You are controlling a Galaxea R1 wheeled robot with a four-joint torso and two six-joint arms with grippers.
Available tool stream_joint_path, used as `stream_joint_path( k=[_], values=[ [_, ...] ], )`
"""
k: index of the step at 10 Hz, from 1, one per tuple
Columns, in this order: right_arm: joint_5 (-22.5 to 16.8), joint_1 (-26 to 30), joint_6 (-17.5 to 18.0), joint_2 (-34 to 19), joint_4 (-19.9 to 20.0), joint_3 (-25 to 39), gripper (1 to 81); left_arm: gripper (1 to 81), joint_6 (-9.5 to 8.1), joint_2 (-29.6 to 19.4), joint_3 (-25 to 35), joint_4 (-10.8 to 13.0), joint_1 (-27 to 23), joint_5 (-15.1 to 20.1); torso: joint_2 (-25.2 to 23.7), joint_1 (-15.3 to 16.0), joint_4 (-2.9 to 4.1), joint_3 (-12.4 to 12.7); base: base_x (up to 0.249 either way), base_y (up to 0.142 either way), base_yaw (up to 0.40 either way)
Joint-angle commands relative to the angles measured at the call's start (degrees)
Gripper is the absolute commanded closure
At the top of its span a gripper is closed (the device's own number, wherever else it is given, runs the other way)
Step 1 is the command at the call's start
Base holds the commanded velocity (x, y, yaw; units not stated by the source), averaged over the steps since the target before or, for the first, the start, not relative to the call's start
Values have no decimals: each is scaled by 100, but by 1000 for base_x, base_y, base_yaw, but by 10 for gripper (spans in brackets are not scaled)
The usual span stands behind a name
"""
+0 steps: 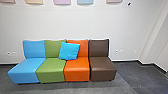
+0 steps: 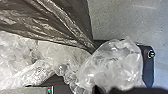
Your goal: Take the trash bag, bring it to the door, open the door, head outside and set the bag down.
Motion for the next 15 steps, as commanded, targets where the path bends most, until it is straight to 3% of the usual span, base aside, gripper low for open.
stream_joint_path(
  k=[1, 4, 5, 9, 10, 11, 13, 15],
  values=[
    [-310, 330, -20, -126, -13, -18, 10, 811, 63, -1, -196, -11, -335, 499, 553, -357, 0, -2, 0, 0, 0],
    [-310, 303, -21, -46, -13, -114, 10, 811, 107, 61, -214, -11, -283, 499, 1104, -712, 0, 50, 0, 0, 0],
    [-310, 276, -21, 24, -48, -202, 10, 811, 124, 122, -214, -2, -213, 499, 1307, -844, 0, 454, 0, 0, 0],
    [-310, 145, -21, 402, -145, -677, 10, 811, 396, 658, -557, 112, 210, 490, 2075, -1320, 0, 1035, 0, 0, 0],
    [-310, 127, -21, 489, -154, -773, 10, 811, 458, 841, -757, 112, 297, 490, 2249, -1436, 0, 1103, 0, 0, 0],
    [-310, 127, -21, 533, -189, -826, 10, 811, 545, 973, -907, 112, 351, 490, 2475, -1587, 0, 878, 0, 0, 0],
    [-310, 74, -21, 622, -206, -897, 10, 811, 616, 1221, -1155, 121, 429, 499, 2829, -1834, 0, 1197, 0, 0, 0],
    [-310, 31, -21, 727, -241, -1046, 10, 811, 660, 1326, -1278, 139, 465, 490, 3159, -2048, 0, 1283, 0, 0, 0]
  ],
)
